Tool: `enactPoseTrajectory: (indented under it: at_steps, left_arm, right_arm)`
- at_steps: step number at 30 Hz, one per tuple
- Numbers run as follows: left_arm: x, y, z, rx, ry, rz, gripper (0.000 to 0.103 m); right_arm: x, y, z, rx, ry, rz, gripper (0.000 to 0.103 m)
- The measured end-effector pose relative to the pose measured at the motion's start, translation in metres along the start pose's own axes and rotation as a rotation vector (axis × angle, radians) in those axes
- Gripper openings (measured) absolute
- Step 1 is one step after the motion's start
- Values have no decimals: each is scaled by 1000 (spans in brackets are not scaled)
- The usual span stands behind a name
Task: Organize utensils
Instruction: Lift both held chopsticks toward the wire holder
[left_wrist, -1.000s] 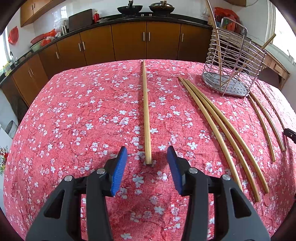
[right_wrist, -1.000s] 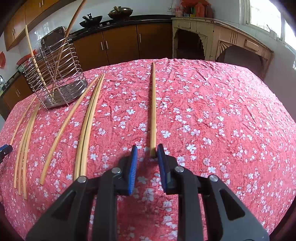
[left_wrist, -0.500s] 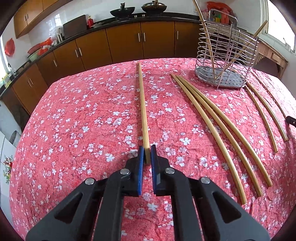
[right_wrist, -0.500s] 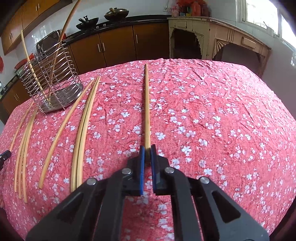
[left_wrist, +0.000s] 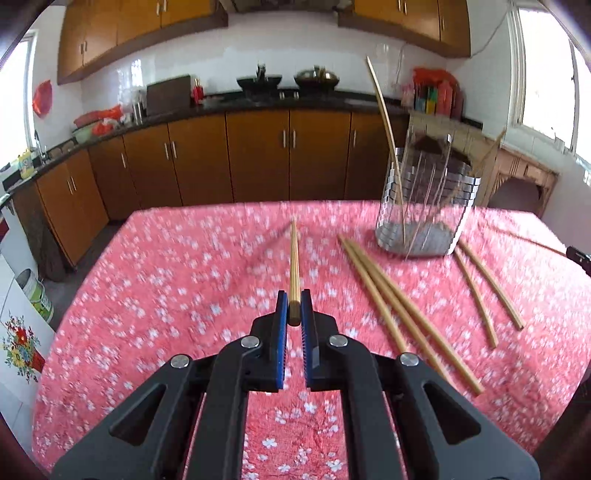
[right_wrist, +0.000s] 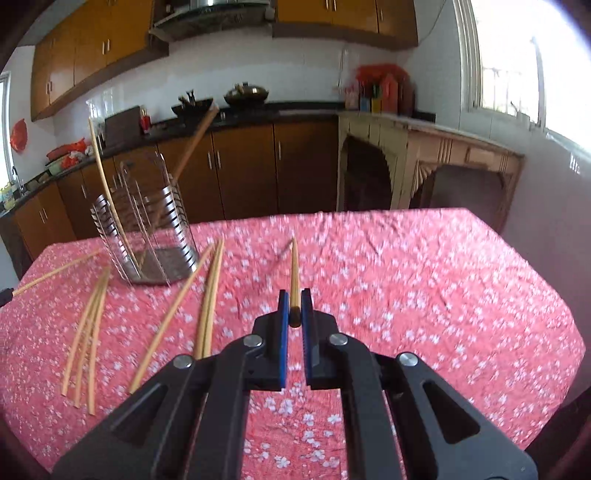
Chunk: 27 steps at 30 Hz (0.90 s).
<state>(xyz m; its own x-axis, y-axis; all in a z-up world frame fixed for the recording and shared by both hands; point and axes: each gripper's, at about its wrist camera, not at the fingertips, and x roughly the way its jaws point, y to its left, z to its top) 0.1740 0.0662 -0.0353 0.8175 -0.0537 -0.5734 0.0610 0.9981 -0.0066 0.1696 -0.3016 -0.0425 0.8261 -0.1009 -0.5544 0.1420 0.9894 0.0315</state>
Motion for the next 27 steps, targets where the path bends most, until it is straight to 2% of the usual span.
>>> enactPoseTrajectory:
  at_steps: [9, 17, 27]
  left_arm:
    - [-29, 14, 52, -69, -174, 31, 7]
    - [-32, 17, 78, -92, -229, 50, 7]
    - [-43, 15, 90, -92, -269, 67, 7]
  right_arm:
    - [-27, -1, 37, 4, -136, 11, 7]
    - [-38, 0, 62, 21, -204, 23, 7]
    - [-50, 5, 82, 31, -253, 41, 7]
